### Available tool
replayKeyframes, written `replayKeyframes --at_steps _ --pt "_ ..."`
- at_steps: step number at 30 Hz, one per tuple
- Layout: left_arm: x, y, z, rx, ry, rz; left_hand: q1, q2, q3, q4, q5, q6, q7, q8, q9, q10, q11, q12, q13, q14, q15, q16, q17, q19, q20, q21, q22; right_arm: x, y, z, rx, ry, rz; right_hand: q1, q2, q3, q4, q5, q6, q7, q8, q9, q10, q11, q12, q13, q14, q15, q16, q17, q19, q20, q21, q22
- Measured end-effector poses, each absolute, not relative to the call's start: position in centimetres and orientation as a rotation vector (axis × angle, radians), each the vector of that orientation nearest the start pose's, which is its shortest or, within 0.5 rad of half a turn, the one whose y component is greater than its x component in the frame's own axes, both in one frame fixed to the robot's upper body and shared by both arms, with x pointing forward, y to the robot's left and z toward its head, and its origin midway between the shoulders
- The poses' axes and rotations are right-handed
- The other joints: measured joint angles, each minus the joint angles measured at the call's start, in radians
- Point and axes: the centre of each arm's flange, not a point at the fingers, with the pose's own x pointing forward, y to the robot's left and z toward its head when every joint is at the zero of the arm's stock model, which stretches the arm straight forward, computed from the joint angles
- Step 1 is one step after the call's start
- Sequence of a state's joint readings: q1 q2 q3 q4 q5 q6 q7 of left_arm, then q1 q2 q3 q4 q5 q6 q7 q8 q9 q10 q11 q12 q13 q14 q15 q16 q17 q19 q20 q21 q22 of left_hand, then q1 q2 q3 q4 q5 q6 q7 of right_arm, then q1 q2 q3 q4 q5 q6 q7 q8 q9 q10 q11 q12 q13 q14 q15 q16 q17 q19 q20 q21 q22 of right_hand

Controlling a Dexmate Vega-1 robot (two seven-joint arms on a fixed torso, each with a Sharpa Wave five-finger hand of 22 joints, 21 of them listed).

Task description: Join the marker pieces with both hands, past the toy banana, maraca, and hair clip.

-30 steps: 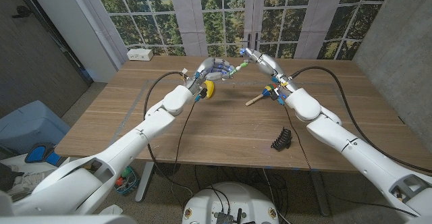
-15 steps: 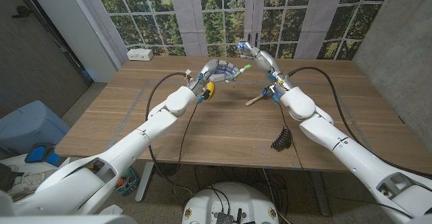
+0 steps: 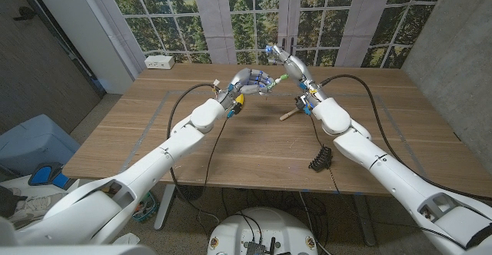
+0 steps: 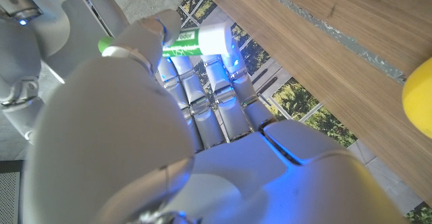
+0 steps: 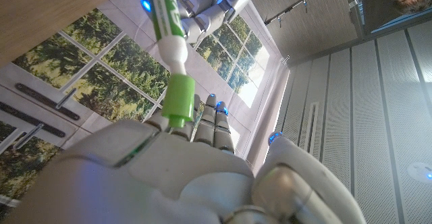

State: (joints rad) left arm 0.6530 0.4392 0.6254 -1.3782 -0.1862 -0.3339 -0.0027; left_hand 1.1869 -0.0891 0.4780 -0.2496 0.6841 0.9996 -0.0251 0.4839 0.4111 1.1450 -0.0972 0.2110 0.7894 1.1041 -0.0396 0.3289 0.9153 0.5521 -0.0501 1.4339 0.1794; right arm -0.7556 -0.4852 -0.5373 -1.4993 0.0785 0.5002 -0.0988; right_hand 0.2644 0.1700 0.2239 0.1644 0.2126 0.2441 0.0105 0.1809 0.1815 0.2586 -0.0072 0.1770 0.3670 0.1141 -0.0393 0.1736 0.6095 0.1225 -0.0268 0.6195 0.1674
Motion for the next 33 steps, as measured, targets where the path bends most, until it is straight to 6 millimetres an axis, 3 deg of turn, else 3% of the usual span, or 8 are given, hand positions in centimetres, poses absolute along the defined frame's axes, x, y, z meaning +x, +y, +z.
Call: replayKeyframes --at_steps 6,8,17,21,33 --pt "62.4 11.8 4.0 0.451 -0.841 -0.440 0.000 0.000 0.000 0.000 0.000 0.000 0.000 -0.001 0.001 0.000 0.000 -0.002 0.001 0.000 0.000 -0.001 0.000 0.000 0.000 -0.001 0.000 57.5 -13.8 5.3 -0.489 -1.079 0.343 -0.012 -0.011 0.000 0.000 0.000 -0.005 0.005 0.000 0.000 -0.004 0.004 0.000 -0.006 0.000 0.000 0.000 -0.010 -0.003 0.004 -0.006 0.000" --pt "62.4 11.8 4.0 0.449 -0.839 -0.437 0.000 0.000 0.000 0.000 0.000 0.000 0.000 -0.001 0.007 0.000 0.000 -0.002 0.001 0.000 0.000 -0.004 0.000 0.000 0.000 -0.001 0.000 57.6 -13.6 5.3 -0.501 -1.082 0.337 -0.017 -0.007 0.000 0.000 0.000 -0.009 0.009 0.000 0.000 -0.011 0.004 0.000 -0.010 0.000 0.000 0.000 -0.014 -0.003 0.018 -0.010 0.000" --pt "62.5 11.7 4.0 0.441 -0.835 -0.426 0.000 0.000 0.000 0.000 -0.001 0.004 0.004 -0.001 0.002 0.003 -0.003 -0.002 0.003 0.000 0.000 -0.009 -0.001 -0.002 0.002 0.001 -0.001 57.6 -12.9 5.2 -0.567 -1.095 0.299 -0.054 -0.020 -0.004 0.004 0.000 -0.015 0.015 0.000 0.000 -0.020 0.013 0.000 -0.024 -0.009 0.002 0.004 -0.031 -0.008 0.031 -0.021 0.000" --pt "62.5 11.6 4.0 0.442 -0.834 -0.425 0.000 0.000 0.000 0.000 -0.003 0.004 0.004 -0.001 0.001 0.003 -0.003 -0.003 -0.002 0.002 0.002 -0.011 -0.001 -0.002 0.002 0.005 -0.001 57.6 -12.5 5.2 -0.586 -1.094 0.297 -0.054 -0.020 -0.007 0.007 0.000 -0.018 0.018 0.000 0.000 -0.020 0.013 0.000 -0.029 -0.011 0.000 0.004 -0.035 -0.005 0.049 -0.021 0.000" --pt "62.3 11.5 4.0 0.446 -0.840 -0.436 0.000 0.000 0.000 0.000 -0.003 0.021 0.009 -0.005 -0.011 0.008 0.001 -0.004 -0.008 0.006 0.006 -0.011 -0.003 0.002 -0.002 0.007 0.001 57.8 -11.7 5.1 -0.644 -1.079 0.299 -0.076 -0.026 -0.014 0.011 0.000 -0.022 0.014 0.000 0.000 -0.025 0.018 0.000 -0.039 -0.011 0.000 0.008 -0.049 -0.003 0.061 -0.028 0.003"
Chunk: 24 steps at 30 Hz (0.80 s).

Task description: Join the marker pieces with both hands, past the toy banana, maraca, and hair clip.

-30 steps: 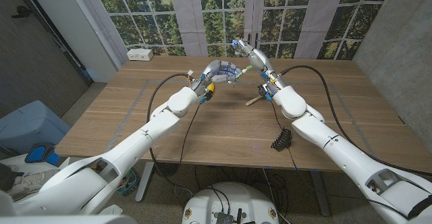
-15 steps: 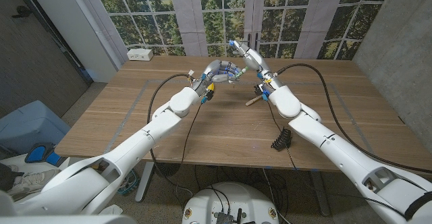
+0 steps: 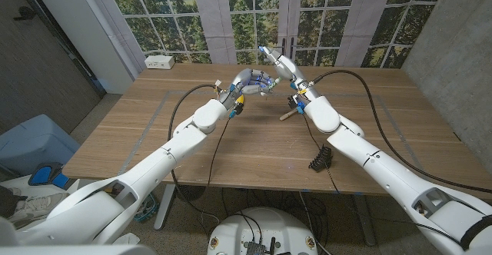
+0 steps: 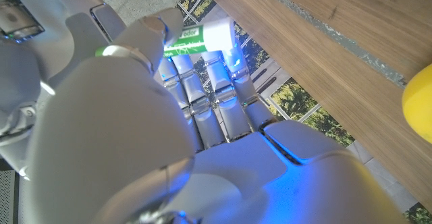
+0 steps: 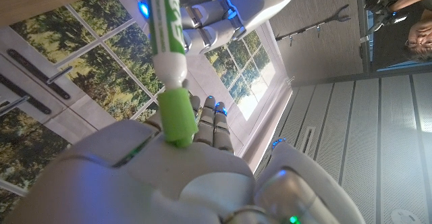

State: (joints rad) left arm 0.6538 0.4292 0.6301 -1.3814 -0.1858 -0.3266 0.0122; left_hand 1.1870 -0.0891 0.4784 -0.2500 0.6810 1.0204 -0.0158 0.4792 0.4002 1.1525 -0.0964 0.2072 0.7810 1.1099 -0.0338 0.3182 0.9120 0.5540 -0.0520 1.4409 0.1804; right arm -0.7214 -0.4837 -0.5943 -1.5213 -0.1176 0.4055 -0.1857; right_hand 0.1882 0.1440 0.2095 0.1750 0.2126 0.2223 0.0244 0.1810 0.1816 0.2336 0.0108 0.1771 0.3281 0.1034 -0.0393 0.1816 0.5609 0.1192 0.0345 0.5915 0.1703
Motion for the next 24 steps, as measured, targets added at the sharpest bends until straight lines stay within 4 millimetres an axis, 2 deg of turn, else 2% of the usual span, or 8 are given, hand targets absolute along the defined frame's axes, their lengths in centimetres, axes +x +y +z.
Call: replayKeyframes --at_steps 1,7,8,14,16,22,23,24 --pt "62.3 11.5 4.0 0.446 -0.840 -0.436 0.000 0.000 0.000 0.000 0.000 0.004 0.004 0.000 -0.002 0.004 0.004 0.000 -0.002 0.000 0.000 0.000 -0.002 0.000 0.000 0.000 0.000 57.8 -11.7 5.1 -0.645 -1.078 0.298 -0.008 -0.008 -0.001 -0.001 0.000 -0.002 -0.001 0.000 0.000 0.000 0.000 0.000 -0.003 0.000 0.000 0.000 0.000 0.000 0.000 0.000 0.000" --pt "62.2 11.5 4.2 0.438 -0.850 -0.434 0.000 0.000 0.002 -0.002 0.007 0.018 0.018 -0.004 -0.011 0.007 0.007 -0.003 -0.012 0.003 0.003 0.000 -0.007 0.007 0.000 0.006 0.002 57.9 -11.5 4.9 -0.674 -1.073 0.285 -0.018 0.000 -0.001 -0.001 0.000 -0.010 0.007 0.000 0.000 -0.006 -0.006 0.000 -0.008 0.000 0.000 0.000 -0.008 0.007 0.007 -0.004 0.000" --pt "62.2 11.5 4.2 0.437 -0.851 -0.433 0.000 0.000 0.002 -0.002 0.007 0.021 0.022 -0.004 -0.012 0.007 0.007 -0.003 -0.012 0.003 0.003 0.000 -0.008 0.008 0.000 0.009 0.002 57.9 -11.4 4.8 -0.677 -1.073 0.286 -0.029 -0.011 -0.001 -0.001 0.000 -0.013 0.005 0.000 0.000 -0.008 -0.003 0.000 -0.008 0.000 0.000 0.000 -0.010 0.007 0.007 -0.004 0.000" --pt "62.0 11.4 4.4 0.424 -0.860 -0.424 0.000 0.000 0.003 -0.003 0.007 0.029 0.029 -0.005 -0.020 0.007 0.007 -0.004 -0.017 0.005 0.005 0.000 -0.011 0.010 0.001 0.010 0.001 57.9 -11.1 4.5 -0.701 -1.072 0.276 -0.033 -0.007 -0.009 -0.001 0.000 -0.032 0.004 -0.004 -0.004 -0.018 -0.004 0.000 -0.018 0.000 0.000 0.004 -0.018 0.007 0.007 -0.011 0.000" --pt "61.9 11.3 4.4 0.421 -0.864 -0.423 0.000 0.000 0.004 -0.004 0.008 0.035 0.036 -0.008 -0.023 0.007 0.007 -0.006 -0.018 0.005 0.005 -0.001 -0.012 0.010 0.001 0.010 0.000 57.9 -10.9 4.3 -0.709 -1.071 0.277 -0.042 -0.016 -0.009 -0.001 0.000 -0.032 0.004 -0.004 -0.005 -0.022 -0.007 0.000 -0.018 0.000 0.000 0.004 -0.019 0.007 0.007 -0.011 0.000" --pt "61.8 11.2 4.4 0.417 -0.865 -0.417 0.007 -0.007 0.004 -0.004 0.008 0.041 0.041 -0.008 -0.031 0.012 0.012 -0.007 -0.017 0.007 0.007 -0.001 -0.012 0.015 -0.004 0.009 -0.002 58.0 -10.6 4.2 -0.725 -1.073 0.271 -0.043 -0.016 -0.009 -0.001 0.000 -0.037 0.009 -0.004 -0.005 -0.031 -0.005 0.000 -0.024 -0.008 0.003 0.004 -0.024 0.007 0.007 -0.019 0.000" --pt "61.8 11.2 4.4 0.416 -0.864 -0.414 0.007 -0.007 0.004 -0.004 0.008 0.041 0.041 -0.008 -0.032 0.012 0.012 -0.007 -0.017 0.007 0.007 -0.001 -0.012 0.015 -0.004 0.009 -0.002 58.0 -10.6 4.2 -0.727 -1.073 0.272 -0.050 -0.009 -0.009 -0.001 0.000 -0.037 0.009 -0.004 -0.005 -0.030 -0.006 0.000 -0.026 -0.009 0.002 0.004 -0.026 0.007 0.007 -0.019 0.000" --pt "61.8 11.2 4.4 0.416 -0.863 -0.414 0.007 -0.007 0.004 -0.004 0.008 0.041 0.041 -0.008 -0.033 0.012 0.012 -0.007 -0.017 0.007 0.007 -0.001 -0.012 0.015 -0.004 0.009 -0.002 58.0 -10.6 4.2 -0.729 -1.074 0.270 -0.062 -0.018 -0.009 -0.001 0.000 -0.037 0.009 -0.004 -0.005 -0.030 -0.005 0.000 -0.027 -0.009 0.002 0.004 -0.027 0.007 0.007 -0.019 0.000"
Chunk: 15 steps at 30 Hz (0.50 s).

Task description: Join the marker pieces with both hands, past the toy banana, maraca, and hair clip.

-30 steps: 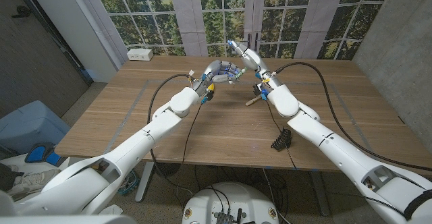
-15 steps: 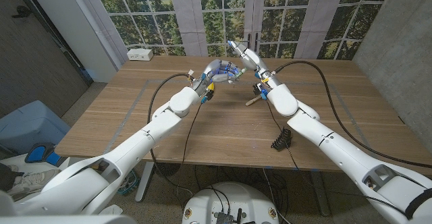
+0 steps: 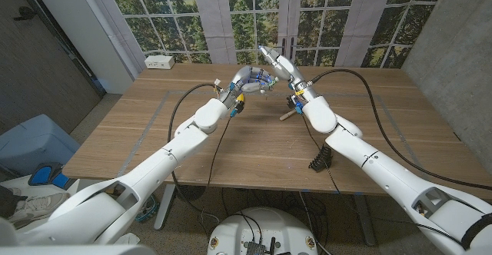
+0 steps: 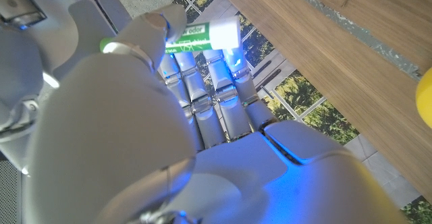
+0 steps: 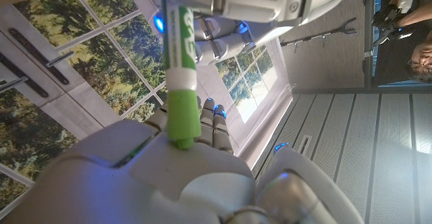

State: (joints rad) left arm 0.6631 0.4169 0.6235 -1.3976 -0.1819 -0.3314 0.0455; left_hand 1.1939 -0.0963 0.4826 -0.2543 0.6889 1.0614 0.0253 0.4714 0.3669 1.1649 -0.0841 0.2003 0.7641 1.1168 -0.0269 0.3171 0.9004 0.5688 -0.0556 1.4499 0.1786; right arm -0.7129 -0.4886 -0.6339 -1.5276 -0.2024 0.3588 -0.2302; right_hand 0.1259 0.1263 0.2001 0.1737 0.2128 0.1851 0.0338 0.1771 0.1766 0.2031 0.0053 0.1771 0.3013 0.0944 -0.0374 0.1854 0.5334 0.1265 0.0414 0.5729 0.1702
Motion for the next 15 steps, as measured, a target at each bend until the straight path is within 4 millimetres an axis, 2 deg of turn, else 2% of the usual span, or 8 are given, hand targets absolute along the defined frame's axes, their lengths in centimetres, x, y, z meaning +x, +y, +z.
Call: replayKeyframes --at_steps 15 --pt "61.70 10.89 4.52 0.425 -0.857 -0.405 0.014 -0.015 0.003 -0.003 0.008 0.000 0.000 0.001 -0.008 0.000 0.000 0.000 0.003 0.000 0.000 -0.010 0.000 0.000 0.000 -0.005 0.000 57.97 -10.19 4.13 -0.738 -1.100 0.261 -0.010 -0.010 -0.003 -0.003 0.006 -0.005 -0.006 0.004 0.000 -0.001 -0.002 0.004 -0.014 0.000 0.000 0.000 -0.019 0.004 0.004 -0.004 -0.003"
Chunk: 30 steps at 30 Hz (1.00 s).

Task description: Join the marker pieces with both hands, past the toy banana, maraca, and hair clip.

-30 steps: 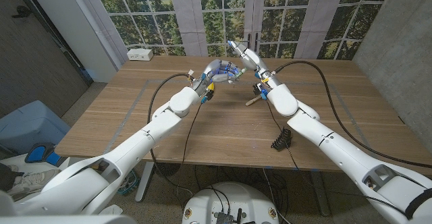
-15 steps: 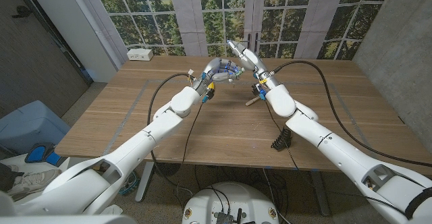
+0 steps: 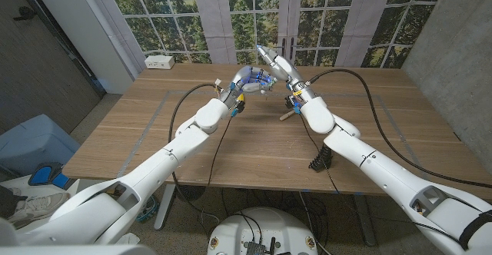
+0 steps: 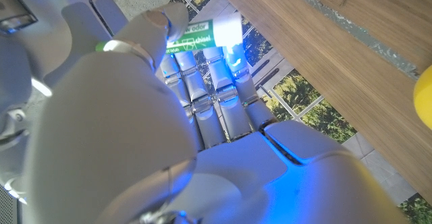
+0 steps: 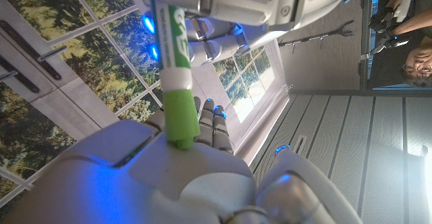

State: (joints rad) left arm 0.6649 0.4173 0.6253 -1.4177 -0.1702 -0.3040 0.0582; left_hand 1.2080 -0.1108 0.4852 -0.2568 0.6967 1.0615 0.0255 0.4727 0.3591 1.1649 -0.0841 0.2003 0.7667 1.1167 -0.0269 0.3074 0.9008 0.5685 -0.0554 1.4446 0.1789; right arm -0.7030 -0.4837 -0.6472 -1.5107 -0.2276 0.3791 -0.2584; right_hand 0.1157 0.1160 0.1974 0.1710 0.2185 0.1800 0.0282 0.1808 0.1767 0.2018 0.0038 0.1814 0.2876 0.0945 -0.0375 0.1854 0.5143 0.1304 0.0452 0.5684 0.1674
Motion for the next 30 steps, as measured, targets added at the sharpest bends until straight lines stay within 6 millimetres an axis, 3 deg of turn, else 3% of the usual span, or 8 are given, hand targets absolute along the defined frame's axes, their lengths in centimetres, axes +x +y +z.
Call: replayKeyframes --at_steps 9,30 --pt "61.6 11.1 4.4 0.461 -0.835 -0.379 -0.004 -0.004 0.000 0.000 -0.001 0.000 0.000 0.005 0.010 0.016 -0.016 -0.003 -0.005 0.000 0.000 0.001 0.000 0.000 0.000 -0.002 0.000 57.6 -11.4 4.5 -0.691 -1.148 0.227 0.000 0.000 0.006 -0.011 0.000 0.023 -0.007 0.008 0.000 0.018 0.003 0.008 -0.014 0.020 0.001 0.011 -0.021 0.023 0.005 -0.007 0.000" --pt "61.5 12.3 4.0 0.551 -0.787 -0.286 -0.006 -0.002 -0.003 0.003 -0.003 -0.006 -0.006 0.016 0.015 0.016 -0.016 -0.003 -0.005 0.009 -0.009 0.000 0.001 0.000 0.000 0.004 0.001 57.1 -14.2 5.2 -0.569 -1.221 0.146 0.000 0.000 0.023 -0.028 0.000 0.053 -0.024 0.013 0.000 0.032 0.000 0.015 -0.032 0.040 -0.004 0.011 -0.050 0.054 0.010 -0.015 0.003"
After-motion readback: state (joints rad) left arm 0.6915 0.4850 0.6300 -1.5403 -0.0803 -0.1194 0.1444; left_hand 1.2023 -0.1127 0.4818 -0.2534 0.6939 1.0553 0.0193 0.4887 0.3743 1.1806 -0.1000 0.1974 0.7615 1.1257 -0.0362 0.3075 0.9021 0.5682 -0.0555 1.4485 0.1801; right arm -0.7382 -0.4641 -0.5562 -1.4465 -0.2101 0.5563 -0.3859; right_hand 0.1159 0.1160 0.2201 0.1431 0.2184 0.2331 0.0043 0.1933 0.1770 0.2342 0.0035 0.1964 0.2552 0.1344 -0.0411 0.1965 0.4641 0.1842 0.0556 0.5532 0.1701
